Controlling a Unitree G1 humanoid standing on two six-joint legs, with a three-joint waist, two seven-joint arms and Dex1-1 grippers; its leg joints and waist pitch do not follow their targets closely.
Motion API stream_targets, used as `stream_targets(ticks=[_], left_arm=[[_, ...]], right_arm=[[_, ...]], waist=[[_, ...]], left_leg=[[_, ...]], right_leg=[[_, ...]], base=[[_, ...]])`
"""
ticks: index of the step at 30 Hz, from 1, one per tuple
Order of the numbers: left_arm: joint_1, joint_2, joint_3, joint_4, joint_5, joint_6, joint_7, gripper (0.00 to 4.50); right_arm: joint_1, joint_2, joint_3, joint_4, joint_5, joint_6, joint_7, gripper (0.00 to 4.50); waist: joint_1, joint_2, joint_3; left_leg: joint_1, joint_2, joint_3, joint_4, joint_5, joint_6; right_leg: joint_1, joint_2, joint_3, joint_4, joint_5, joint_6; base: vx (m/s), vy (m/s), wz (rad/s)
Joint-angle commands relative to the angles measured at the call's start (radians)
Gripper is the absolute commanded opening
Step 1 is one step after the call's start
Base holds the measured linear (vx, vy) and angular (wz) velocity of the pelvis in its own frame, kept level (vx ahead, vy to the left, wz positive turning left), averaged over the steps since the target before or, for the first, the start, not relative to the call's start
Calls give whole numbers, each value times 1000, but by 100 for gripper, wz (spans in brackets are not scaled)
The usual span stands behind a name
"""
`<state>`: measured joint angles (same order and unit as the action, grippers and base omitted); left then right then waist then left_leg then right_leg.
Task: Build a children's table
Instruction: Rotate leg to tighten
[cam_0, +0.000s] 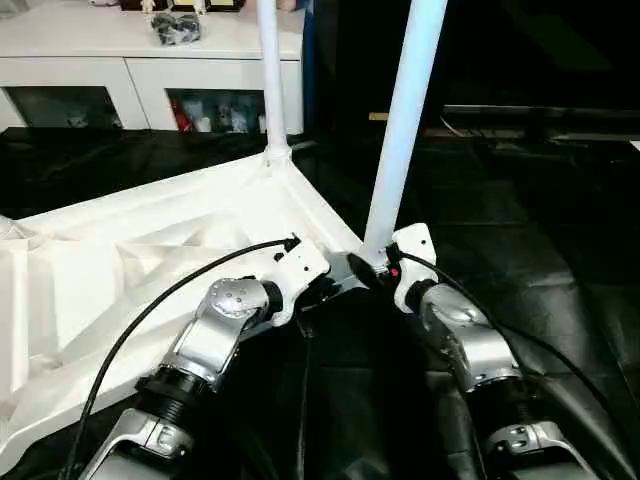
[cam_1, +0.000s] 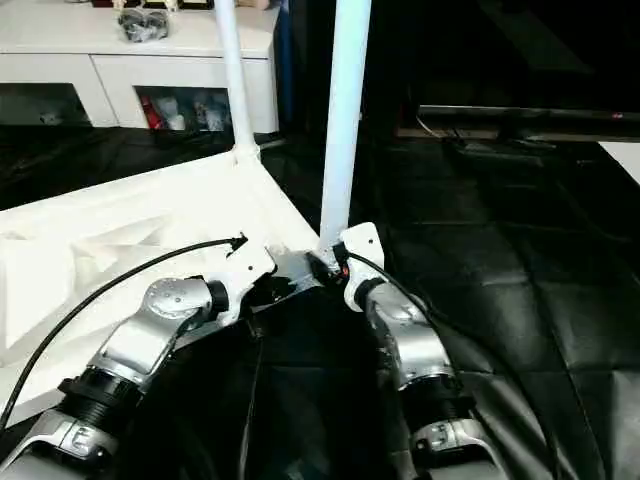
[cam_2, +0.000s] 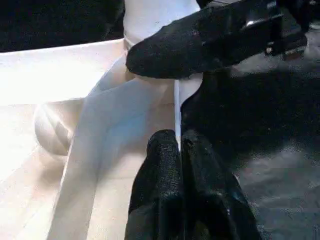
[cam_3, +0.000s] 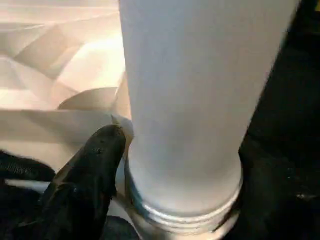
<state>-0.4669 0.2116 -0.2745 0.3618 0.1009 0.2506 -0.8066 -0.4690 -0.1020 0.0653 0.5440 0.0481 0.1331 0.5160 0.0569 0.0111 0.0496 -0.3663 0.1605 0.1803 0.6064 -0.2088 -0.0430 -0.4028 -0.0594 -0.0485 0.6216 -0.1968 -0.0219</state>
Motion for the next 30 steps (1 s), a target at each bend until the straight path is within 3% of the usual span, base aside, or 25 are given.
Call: stream_targets(ticks=[1, 5, 9, 13, 18, 23, 24, 27, 28, 30], left_arm=[[17, -2, -50, -58, -72, -79, -102, 0], [40, 47, -39, -78, -97, -101, -178, 0], [57, 96, -32, -105, -128, -99, -265, 0], [61, 124, -30, -123, -161, -94, -331, 0], [60, 148, -36, -130, -189, -87, -398, 0], [50, 158, -37, -120, -199, -82, -436, 0], [50, 158, -37, -120, -199, -82, -436, 0], [45, 158, -36, -116, -199, -83, -437, 0], [44, 156, -34, -111, -197, -86, -430, 0], [41, 150, -29, -99, -188, -96, -406, 0]], right_arm=[[8, -16, 95, -63, 13, -7, 122, 402], [31, -101, 115, -116, 24, -14, 272, 402], [49, -204, 134, -153, 51, -20, 458, 402], [48, -254, 144, -163, 76, -8, 549, 377], [51, -290, 161, -187, 90, 5, 625, 329], [54, -306, 173, -195, 89, 11, 666, 306], [54, -306, 173, -195, 89, 11, 666, 280], [61, -308, 183, -206, 90, 15, 673, 272], [65, -307, 187, -210, 91, 17, 676, 270], [72, -302, 191, -212, 93, 20, 674, 270]], waist=[[5, -5, -63], [9, -4, -59], [10, -6, -54], [12, -5, -57], [20, -4, -59], [29, -5, -59], [28, -6, -59], [29, -6, -59], [29, -12, -59], [31, -9, -59]], left_leg=[[3, 68, -25, -68, -86, 83], [7, 70, -23, -69, -120, 89], [10, 73, -24, -73, -159, 74], [7, 72, -25, -71, -138, 79], [6, 74, -23, -69, -109, 93], [8, 75, -23, -70, -118, 84], [7, 74, -23, -70, -118, 81], [7, 74, -23, -70, -117, 79], [7, 73, -22, -70, -115, 80], [7, 74, -23, -70, -112, 82]], right_leg=[[57, -92, 53, -69, -52, -248], [55, -92, 52, -75, -111, -241], [53, -92, 52, -82, -184, -235], [54, -93, 51, -79, -171, -239], [53, -89, 49, -73, -126, -250], [52, -90, 49, -74, -146, -245], [53, -91, 49, -75, -148, -244], [53, -91, 49, -75, -149, -242], [53, -90, 49, -76, -148, -239], [53, -92, 49, -75, -154, -237]], base=[[0, 0, 0], [0, 0, 0], [0, 0, 0], [0, 0, 0], [0, 0, 0], [0, 0, 0], [0, 0, 0], [0, 0, 0], [0, 0, 0], [0, 0, 0]])
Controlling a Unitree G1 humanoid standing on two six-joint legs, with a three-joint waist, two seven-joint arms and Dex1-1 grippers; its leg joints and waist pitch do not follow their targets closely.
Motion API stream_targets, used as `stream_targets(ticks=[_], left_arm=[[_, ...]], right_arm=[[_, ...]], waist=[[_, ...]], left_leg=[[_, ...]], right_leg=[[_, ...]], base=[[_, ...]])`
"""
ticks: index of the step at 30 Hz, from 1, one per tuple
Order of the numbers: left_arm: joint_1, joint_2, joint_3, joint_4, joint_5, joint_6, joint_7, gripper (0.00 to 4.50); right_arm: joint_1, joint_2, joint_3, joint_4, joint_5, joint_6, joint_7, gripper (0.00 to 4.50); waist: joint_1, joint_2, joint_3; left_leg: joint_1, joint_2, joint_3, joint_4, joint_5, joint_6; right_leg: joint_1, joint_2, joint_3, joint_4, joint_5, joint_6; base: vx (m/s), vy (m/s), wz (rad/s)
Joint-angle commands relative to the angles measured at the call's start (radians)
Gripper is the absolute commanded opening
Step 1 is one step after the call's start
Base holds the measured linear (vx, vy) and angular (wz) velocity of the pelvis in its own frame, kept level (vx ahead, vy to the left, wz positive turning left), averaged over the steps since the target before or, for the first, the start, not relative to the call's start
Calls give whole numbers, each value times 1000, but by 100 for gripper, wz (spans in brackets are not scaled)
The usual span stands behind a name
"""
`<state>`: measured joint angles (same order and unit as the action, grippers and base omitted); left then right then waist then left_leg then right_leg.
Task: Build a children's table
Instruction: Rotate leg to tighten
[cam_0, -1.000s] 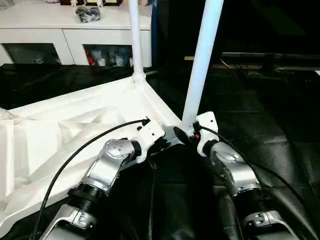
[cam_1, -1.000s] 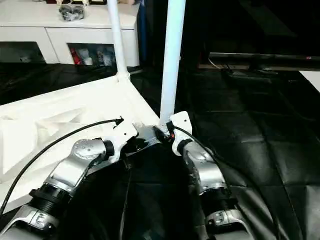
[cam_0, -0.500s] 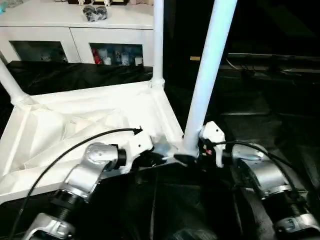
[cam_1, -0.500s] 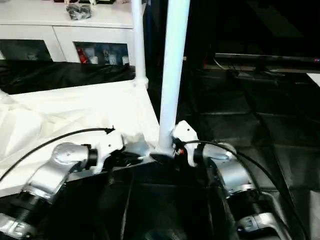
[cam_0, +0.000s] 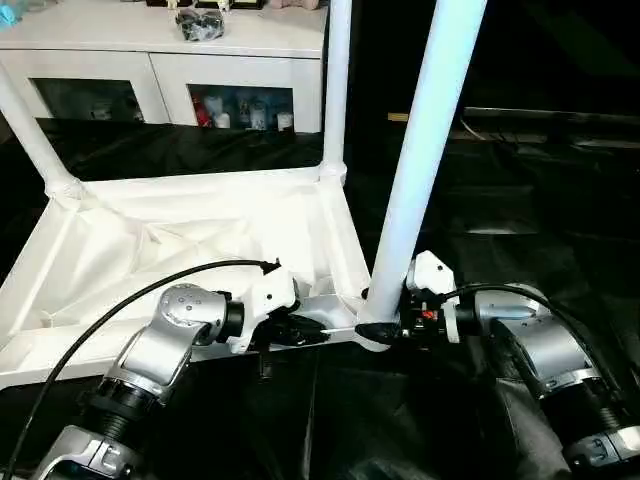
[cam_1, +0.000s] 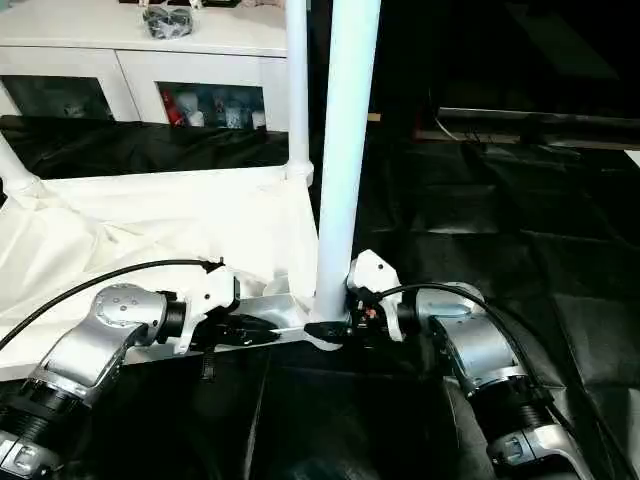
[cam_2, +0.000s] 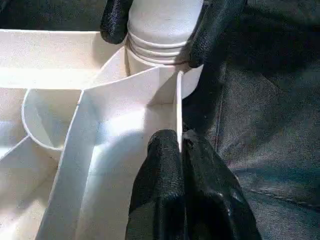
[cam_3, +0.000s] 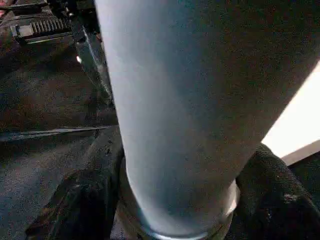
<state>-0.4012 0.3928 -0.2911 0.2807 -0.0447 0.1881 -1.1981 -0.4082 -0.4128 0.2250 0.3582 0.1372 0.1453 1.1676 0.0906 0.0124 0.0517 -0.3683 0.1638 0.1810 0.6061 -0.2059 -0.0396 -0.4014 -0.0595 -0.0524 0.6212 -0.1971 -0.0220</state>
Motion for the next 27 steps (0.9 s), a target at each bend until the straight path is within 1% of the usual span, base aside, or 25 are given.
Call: stream_targets(ticks=[1, 2, 3, 4, 6, 7, 8, 9, 10, 11, 12, 13, 14, 15, 16, 17, 18, 19, 21, 22, 23, 24, 26, 27], left_arm=[[-25, -32, -12, -17, -41, -35, -11, 0], [-33, -52, 0, 4, -16, -36, 57, 0], [-35, -57, 3, 9, -10, -35, 76, 0], [-45, -74, 10, 27, 13, -32, 133, 0], [-64, -109, 20, 63, 53, -36, 238, 0], [-70, -129, 21, 70, 67, -26, 283, 0], [-72, -137, 22, 71, 72, -21, 299, 0], [-74, -143, 22, 72, 76, -17, 312, 0], [-74, -143, 22, 72, 76, -17, 312, 0], [-78, -164, 19, 69, 83, 3, 340, 0], [-78, -164, 19, 69, 83, 3, 340, 0], [-85, -187, 16, 69, 96, 22, 378, 0], [-95, -213, 10, 74, 111, 39, 420, 0], [-102, -238, 7, 79, 121, 51, 455, 0], [-104, -255, 3, 80, 125, 56, 469, 0], [-103, -268, -8, 78, 126, 50, 462, 0], [-102, -269, -11, 77, 126, 46, 457, 0], [-102, -269, -11, 77, 126, 46, 457, 0], [-102, -268, -14, 80, 128, 31, 452, 0], [-97, -264, -12, 77, 122, 20, 439, 0], [-94, -260, -11, 74, 117, 14, 433, 0], [-94, -260, -11, 74, 117, 14, 433, 0], [-74, -228, -13, 52, 95, -17, 369, 0], [-74, -228, -13, 52, 95, -17, 369, 0]], right_arm=[[12, 10, 31, -26, 4, 8, 20, 269], [18, 40, 19, -19, 1, 11, -25, 269], [19, 48, 16, -18, 1, 12, -38, 269], [19, 80, -1, -7, -4, 20, -102, 269], [6, 150, -33, 39, -28, 14, -254, 269], [-7, 189, -42, 79, -51, 8, -345, 269], [-11, 202, -44, 93, -59, 5, -375, 269], [-15, 213, -46, 104, -66, 3, -402, 268], [-15, 213, -46, 104, -66, 3, -402, 268], [-28, 252, -57, 136, -73, 12, -476, 268], [-28, 252, -57, 136, -73, 12, -476, 268], [-43, 294, -66, 163, -79, 23, -551, 268], [-62, 337, -71, 193, -85, 31, -618, 268], [-80, 374, -75, 217, -91, 32, -673, 268], [-91, 398, -77, 228, -92, 33, -695, 268], [-101, 419, -79, 226, -78, 25, -676, 303], [-103, 423, -81, 222, -72, 23, -663, 324], [-103, 423, -81, 222, -72, 23, -663, 338], [-106, 426, -90, 220, -69, 26, -658, 347], [-104, 418, -96, 211, -65, 32, -641, 373], [-104, 413, -99, 208, -63, 34, -636, 373], [-104, 413, -99, 208, -63, 34, -636, 388], [-92, 362, -72, 189, -82, 14, -583, 395], [-92, 362, -72, 189, -82, 14, -583, 395]], waist=[[-2, -10, -61], [-3, -11, -61], [-4, -10, -58], [-5, -17, -59], [-8, -13, -56], [-10, -13, -58], [-15, -14, -56], [-17, -14, -56], [-20, -14, -58], [-24, -14, -58], [-24, -14, -58], [-28, -14, -58], [-34, -12, -57], [-35, -11, -60], [-38, -11, -60], [-40, -11, -62], [-40, -11, -62], [-37, -11, -64], [-37, -11, -65], [-37, -12, -65], [-37, -11, -63], [-37, -11, -63], [-38, -10, -62], [-38, -11, -62]], left_leg=[[10, 71, -23, -69, -115, 78], [9, 70, -23, -70, -117, 77], [11, 71, -24, -71, -129, 73], [10, 70, -24, -71, -130, 67], [10, 68, -24, -73, -136, 57], [14, 66, -26, -74, -152, 31], [7, 66, -29, -78, -155, 22], [7, 67, -30, -79, -160, 18], [11, 65, -29, -77, -168, 20], [10, 66, -27, -77, -158, 24], [10, 66, -27, -77, -158, 24], [5, 65, -27, -77, -145, 28], [7, 65, -28, -78, -144, 23], [5, 63, -29, -76, -135, 21], [5, 64, -28, -77, -129, 21], [6, 64, -27, -74, -124, 30], [6, 64, -27, -74, -124, 30], [5, 64, -26, -72, -101, 48], [5, 65, -25, -72, -82, 65], [4, 65, -25, -72, -80, 70], [6, 65, -24, -72, -92, 73], [6, 65, -24, -72, -98, 71], [6, 66, -24, -73, -110, 67], [5, 65, -25, -73, -109, 66]], right_leg=[[50, -91, 53, -75, -156, -236], [51, -90, 53, -75, -160, -235], [47, -91, 53, -80, -178, -231], [51, -92, 53, -80, -193, -225], [46, -91, 54, -84, -221, -217], [46, -94, 53, -88, -269, -204], [50, -95, 52, -88, -282, -194], [50, -95, 52, -88, -289, -190], [48, -94, 53, -90, -291, -184], [45, -94, 56, -87, -264, -192], [45, -94, 56, -87, -264, -192], [49, -93, 54, -85, -244, -193], [46, -93, 54, -85, -244, -201], [51, -94, 53, -82, -233, -203], [50, -93, 54, -83, -221, -205], [51, -93, 54, -80, -182, -217], [51, -93, 54, -80, -182, -217], [54, -92, 54, -76, -124, -223], [56, -92, 53, -71, -84, -233], [56, -92, 53, -71, -79, -235], [55, -92, 53, -74, -93, -238], [55, -93, 53, -75, -102, -238], [55, -93, 54, -77, -127, -234], [56, -93, 53, -78, -130, -233]], base=[[0, 0, 0], [0, 0, 0], [0, 0, 0], [0, 0, 0], [0, 0, 0], [0, 0, 0], [0, 0, 0], [0, 0, 0], [0, 0, 0], [0, 0, 0], [0, 0, 0], [0, 0, 0], [0, 0, 0], [0, 0, 0], [0, 0, 0], [0, 0, 0], [0, 0, 0], [0, 0, 0], [0, 0, 0], [0, 0, 0], [0, 0, 0], [0, 0, 0], [0, 0, 0], [0, 0, 0]])
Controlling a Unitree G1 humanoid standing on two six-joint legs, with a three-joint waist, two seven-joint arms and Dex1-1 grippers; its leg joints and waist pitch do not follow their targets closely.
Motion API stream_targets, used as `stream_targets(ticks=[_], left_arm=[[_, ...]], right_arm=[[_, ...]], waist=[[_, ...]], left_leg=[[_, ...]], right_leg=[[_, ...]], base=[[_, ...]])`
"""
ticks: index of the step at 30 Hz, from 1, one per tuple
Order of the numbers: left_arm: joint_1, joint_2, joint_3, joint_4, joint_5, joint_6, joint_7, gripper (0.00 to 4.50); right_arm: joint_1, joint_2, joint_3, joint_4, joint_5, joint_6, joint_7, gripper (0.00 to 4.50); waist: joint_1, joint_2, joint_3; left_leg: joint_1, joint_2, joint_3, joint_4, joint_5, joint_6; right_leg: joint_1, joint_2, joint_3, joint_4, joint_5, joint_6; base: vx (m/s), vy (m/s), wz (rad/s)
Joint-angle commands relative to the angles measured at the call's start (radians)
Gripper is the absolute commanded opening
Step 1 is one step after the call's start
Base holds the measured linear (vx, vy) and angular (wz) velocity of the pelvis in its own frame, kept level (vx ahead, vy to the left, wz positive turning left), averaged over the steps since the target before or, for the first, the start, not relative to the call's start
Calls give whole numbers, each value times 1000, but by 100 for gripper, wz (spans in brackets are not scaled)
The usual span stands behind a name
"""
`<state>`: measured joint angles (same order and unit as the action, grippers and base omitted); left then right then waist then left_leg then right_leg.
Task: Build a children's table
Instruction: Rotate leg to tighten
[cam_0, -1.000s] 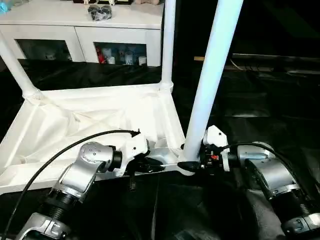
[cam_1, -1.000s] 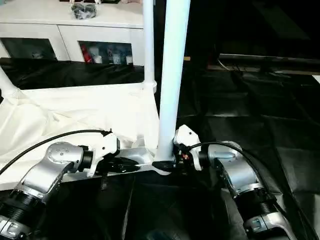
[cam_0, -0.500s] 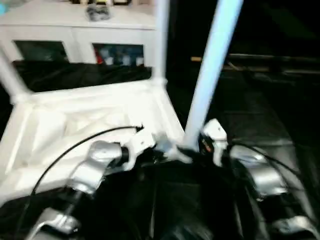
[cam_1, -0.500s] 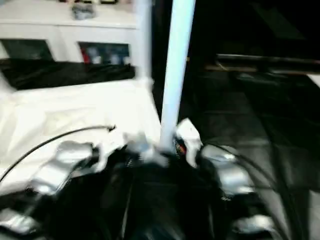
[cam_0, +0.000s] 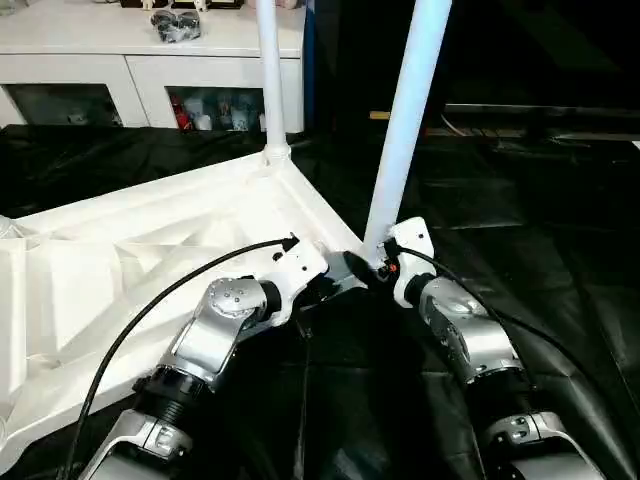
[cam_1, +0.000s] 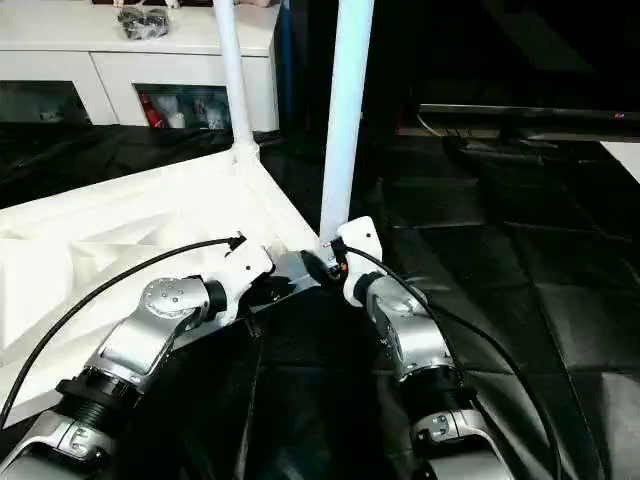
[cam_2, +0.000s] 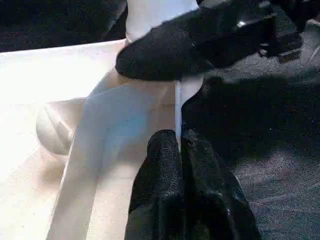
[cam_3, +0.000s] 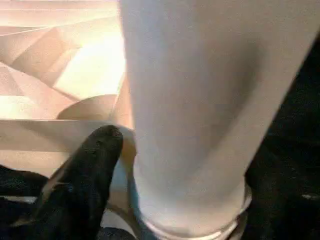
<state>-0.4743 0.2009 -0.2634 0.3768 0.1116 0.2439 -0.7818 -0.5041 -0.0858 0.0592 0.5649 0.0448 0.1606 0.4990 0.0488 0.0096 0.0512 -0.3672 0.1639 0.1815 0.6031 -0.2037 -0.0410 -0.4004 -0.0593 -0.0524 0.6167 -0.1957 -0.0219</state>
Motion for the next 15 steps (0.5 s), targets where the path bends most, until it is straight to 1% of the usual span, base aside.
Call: stream_targets(ticks=[1, 2, 4, 5, 6, 7, 8, 9, 10, 11, 13, 15], left_arm=[[13, -12, -40, -58, -72, -80, -91, 0], [26, 13, -37, -70, -84, -91, -133, 0], [34, 28, -34, -75, -94, -100, -158, 0], [38, 38, -29, -77, -103, -111, -173, 0], [42, 46, -25, -79, -114, -118, -192, 0], [46, 55, -21, -84, -126, -116, -212, 0], [49, 65, -18, -90, -137, -119, -237, 0], [56, 81, -15, -102, -162, -120, -287, 0], [58, 89, -14, -109, -172, -117, -310, 0], [60, 94, -14, -114, -178, -114, -323, 0], [62, 113, -16, -126, -196, -101, -367, 0], [64, 134, -23, -135, -210, -91, -414, 0]], right_arm=[[18, -7, 111, -40, 4, -20, 143, 395], [36, -54, 129, -70, 6, -39, 224, 395], [48, -90, 142, -89, 3, -58, 278, 395], [55, -114, 147, -102, 8, -66, 322, 395], [60, -134, 148, -113, 17, -69, 362, 395], [63, -150, 148, -122, 26, -70, 394, 395], [65, -166, 148, -130, 34, -73, 426, 395], [65, -189, 151, -137, 45, -68, 476, 395], [65, -205, 156, -140, 52, -71, 510, 395], [65, -216, 160, -142, 57, -73, 532, 395], [69, -247, 177, -156, 72, -62, 600, 395], [74, -276, 194, -168, 82, -57, 666, 395]], waist=[[5, -8, -62], [6, -6, -63], [9, -8, -62], [9, -3, -62], [12, -4, -61], [15, -5, -59], [16, -4, -59], [16, -5, -59], [16, -6, -59], [18, -5, -58], [19, -9, -59], [23, -8, -59]], left_leg=[[4, 66, -25, -68, -112, 70], [5, 67, -24, -67, -110, 76], [4, 68, -24, -67, -104, 90], [5, 67, -24, -67, -107, 91], [9, 68, -22, -67, -122, 91], [10, 70, -21, -67, -133, 90], [8, 70, -23, -69, -135, 88], [7, 70, -23, -70, -139, 85], [7, 71, -23, -70, -140, 85], [9, 71, -23, -69, -139, 84], [8, 72, -23, -69, -133, 86], [7, 72, -22, -68, -124, 92]], right_leg=[[56, -93, 53, -71, -120, -231], [56, -93, 54, -71, -104, -232], [56, -92, 53, -68, -82, -238], [54, -92, 53, -68, -87, -242], [53, -91, 52, -73, -109, -241], [52, -92, 54, -74, -122, -243], [53, -93, 53, -74, -132, -243], [55, -93, 52, -75, -150, -242], [54, -93, 52, -75, -154, -241], [51, -91, 52, -74, -156, -242], [53, -93, 51, -73, -155, -245], [54, -92, 51, -72, -153, -244]], base=[[0, 0, 0], [0, 0, 0], [0, 0, 0], [0, 0, 0], [0, 0, 0], [0, 0, 0], [0, 0, 0], [0, 0, 0], [0, 0, 0], [0, 0, 0], [0, 0, 0], [0, 0, 0]])
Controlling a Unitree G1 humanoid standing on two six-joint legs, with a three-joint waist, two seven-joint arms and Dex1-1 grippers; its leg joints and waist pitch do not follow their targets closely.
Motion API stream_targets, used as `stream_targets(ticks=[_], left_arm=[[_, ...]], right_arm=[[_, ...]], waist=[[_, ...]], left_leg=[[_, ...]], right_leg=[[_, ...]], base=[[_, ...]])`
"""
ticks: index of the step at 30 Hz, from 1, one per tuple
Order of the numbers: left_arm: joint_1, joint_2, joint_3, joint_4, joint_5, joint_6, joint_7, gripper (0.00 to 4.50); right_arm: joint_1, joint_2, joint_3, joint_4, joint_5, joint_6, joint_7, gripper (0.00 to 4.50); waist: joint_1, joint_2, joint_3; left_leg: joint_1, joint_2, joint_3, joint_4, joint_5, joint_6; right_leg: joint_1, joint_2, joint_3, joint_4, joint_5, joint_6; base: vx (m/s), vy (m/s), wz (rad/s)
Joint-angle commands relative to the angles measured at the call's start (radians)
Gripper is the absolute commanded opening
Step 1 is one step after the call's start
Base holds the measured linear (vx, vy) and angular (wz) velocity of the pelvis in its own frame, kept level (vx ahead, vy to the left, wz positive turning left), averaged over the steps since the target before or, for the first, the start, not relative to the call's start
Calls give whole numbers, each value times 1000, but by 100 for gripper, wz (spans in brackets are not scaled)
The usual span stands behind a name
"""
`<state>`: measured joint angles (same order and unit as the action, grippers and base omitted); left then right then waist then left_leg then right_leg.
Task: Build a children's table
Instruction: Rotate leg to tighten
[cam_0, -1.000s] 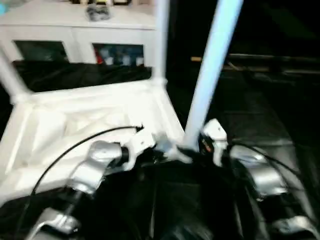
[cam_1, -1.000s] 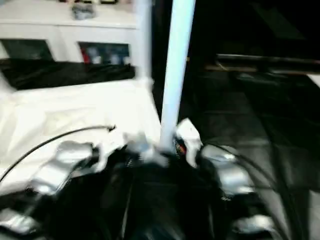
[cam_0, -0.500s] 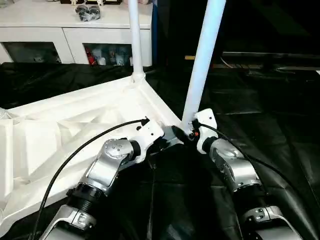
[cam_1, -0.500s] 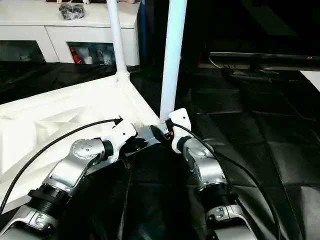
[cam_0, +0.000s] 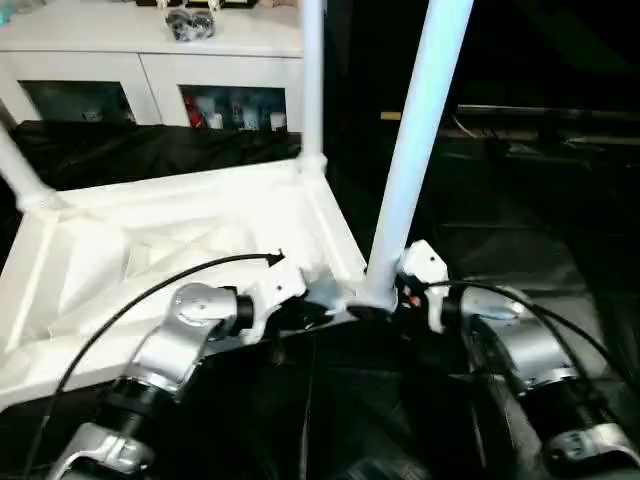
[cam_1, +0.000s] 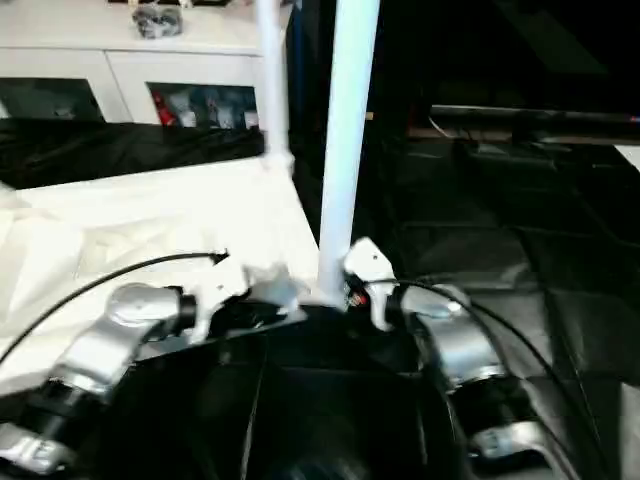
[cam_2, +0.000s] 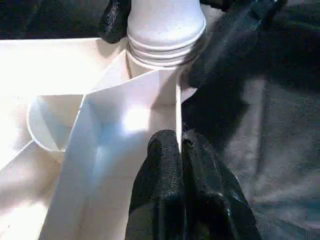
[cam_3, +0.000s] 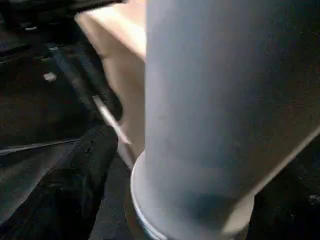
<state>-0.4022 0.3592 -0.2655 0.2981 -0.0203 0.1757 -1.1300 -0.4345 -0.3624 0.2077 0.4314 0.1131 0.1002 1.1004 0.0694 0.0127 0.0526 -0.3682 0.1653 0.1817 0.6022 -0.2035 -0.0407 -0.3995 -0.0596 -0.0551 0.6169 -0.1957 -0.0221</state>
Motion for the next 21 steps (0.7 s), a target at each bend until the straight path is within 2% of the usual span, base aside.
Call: stream_targets(ticks=[1, 3, 4, 7, 14, 21], left_arm=[[-8, -17, -24, -58, -82, -20, -81, 0], [-8, -12, -25, -58, -84, -22, -91, 0], [-9, -8, -26, -59, -88, -18, -103, 0], [-9, 11, -33, -64, -96, -9, -139, 0], [-5, 21, -27, -66, -99, -13, -153, 0], [-15, -11, -16, -42, -69, -28, -73, 0]], right_arm=[[6, -6, 50, -37, 15, 4, 82, 395], [5, -10, 50, -38, 16, 7, 95, 395], [5, -14, 51, -40, 19, 13, 110, 371], [4, -24, 56, -45, 23, 23, 144, 350], [2, -18, 60, -34, 18, 7, 144, 289], [27, 19, 48, -43, 19, 14, 81, 272]], waist=[[5, -10, -61], [9, -9, -62], [12, -11, -62], [19, -11, -63], [19, -9, -63], [19, -6, -63]], left_leg=[[8, 71, -22, -66, -117, 96], [9, 72, -21, -66, -110, 98], [9, 71, -21, -66, -112, 95], [11, 72, -20, -66, -113, 89], [8, 72, -21, -66, -110, 83], [10, 72, -21, -68, -124, 72]], right_leg=[[51, -91, 53, -71, -148, -245], [50, -92, 52, -70, -138, -249], [50, -91, 52, -68, -137, -250], [49, -92, 52, -69, -143, -246], [51, -91, 50, -67, -128, -248], [49, -92, 50, -71, -146, -242]], base=[[0, 0, 0], [0, 0, 0], [0, 0, 0], [0, 0, 0], [0, 0, 0], [0, 0, 0]])
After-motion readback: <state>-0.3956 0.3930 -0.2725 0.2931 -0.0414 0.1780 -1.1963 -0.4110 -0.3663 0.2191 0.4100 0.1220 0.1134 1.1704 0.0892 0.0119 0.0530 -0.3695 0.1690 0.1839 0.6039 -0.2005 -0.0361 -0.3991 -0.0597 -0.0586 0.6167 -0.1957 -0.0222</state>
